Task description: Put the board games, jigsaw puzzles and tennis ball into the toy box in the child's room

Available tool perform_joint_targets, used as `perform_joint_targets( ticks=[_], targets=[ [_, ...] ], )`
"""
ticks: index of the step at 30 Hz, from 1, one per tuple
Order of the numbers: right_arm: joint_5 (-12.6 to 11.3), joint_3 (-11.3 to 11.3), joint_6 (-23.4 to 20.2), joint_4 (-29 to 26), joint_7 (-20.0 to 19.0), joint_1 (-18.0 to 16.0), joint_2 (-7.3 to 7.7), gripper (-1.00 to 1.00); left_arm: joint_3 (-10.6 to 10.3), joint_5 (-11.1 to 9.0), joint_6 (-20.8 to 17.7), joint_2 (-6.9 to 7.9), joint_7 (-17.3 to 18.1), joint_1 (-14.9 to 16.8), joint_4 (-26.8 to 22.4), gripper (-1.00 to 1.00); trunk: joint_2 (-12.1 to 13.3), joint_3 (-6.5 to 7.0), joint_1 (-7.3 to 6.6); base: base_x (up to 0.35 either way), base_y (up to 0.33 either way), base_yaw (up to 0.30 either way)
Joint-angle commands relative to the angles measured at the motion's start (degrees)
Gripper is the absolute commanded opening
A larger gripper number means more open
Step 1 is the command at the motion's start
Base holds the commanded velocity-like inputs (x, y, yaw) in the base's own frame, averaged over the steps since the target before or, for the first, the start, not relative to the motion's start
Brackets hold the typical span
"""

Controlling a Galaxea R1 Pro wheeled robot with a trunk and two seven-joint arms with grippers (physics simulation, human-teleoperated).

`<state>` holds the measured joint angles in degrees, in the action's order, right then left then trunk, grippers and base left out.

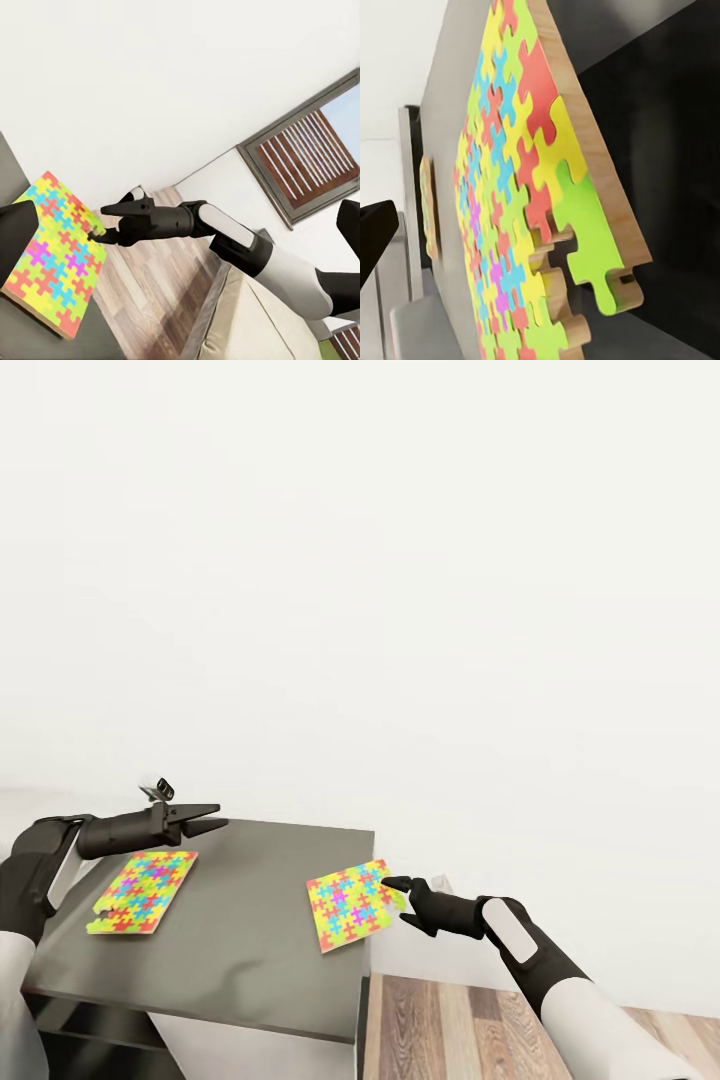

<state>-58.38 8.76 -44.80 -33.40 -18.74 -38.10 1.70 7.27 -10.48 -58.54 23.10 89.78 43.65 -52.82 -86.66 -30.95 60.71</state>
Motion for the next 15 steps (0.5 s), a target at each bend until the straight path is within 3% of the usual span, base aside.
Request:
perform_joint_targets(
  ticks=[1,14,15],
  targets=[
    [0.2,0.2,0.0,0.0,-0.3,0.0,0.06,1.00,0.0,0.0,-0.6,0.01,0.2,0.0,0.0,1.00,0.0,-0.06,0.00,0.000,0.029,0.000],
    [0.2,0.2,0.0,0.0,-0.3,0.0,0.06,1.00,-0.1,0.0,-0.5,-0.04,0.2,0.0,0.0,1.00,0.0,-0.06,0.00,0.000,0.005,0.000],
    [0.2,0.2,0.0,0.0,-0.3,0.0,0.06,-1.00,-0.1,0.0,-0.5,-0.05,0.2,0.0,0.0,1.00,0.0,-0.06,0.00,0.000,0.000,0.000]
  ],
)
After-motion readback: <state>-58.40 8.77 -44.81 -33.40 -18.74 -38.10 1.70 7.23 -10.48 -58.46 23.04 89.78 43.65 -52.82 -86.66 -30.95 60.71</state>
